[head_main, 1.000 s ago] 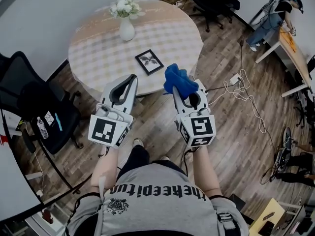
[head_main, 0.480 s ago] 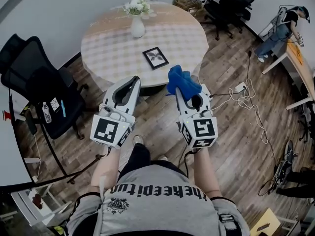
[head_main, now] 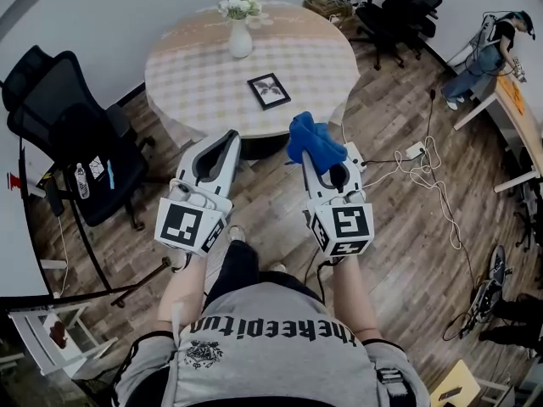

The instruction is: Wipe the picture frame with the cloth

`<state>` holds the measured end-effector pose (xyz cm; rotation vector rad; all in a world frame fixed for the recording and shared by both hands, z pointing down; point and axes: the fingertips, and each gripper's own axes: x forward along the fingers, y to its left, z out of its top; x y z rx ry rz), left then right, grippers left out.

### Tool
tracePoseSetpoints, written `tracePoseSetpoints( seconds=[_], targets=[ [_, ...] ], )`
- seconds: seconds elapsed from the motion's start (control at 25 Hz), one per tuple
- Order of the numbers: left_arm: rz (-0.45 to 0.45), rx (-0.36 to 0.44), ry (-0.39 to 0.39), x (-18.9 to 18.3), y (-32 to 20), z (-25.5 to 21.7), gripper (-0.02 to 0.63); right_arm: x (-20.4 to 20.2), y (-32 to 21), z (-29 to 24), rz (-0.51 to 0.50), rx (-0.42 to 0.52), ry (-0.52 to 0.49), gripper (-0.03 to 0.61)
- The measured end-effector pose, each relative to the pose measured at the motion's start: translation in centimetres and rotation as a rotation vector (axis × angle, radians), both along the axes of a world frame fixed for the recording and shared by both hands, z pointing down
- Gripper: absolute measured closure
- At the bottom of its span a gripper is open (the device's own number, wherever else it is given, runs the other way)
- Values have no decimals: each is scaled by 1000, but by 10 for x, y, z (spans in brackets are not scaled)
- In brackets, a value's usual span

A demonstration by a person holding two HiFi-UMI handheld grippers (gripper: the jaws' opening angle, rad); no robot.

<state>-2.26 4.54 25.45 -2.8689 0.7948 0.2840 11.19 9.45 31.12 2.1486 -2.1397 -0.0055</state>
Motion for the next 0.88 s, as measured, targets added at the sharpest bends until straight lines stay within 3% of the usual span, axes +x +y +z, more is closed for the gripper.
tracePoseSetpoints(
  seconds=[0.88],
  targets=[
    [-18, 8, 8, 6, 25, -1, 594, 7, 24, -2, 7, 31, -22, 449]
  ],
)
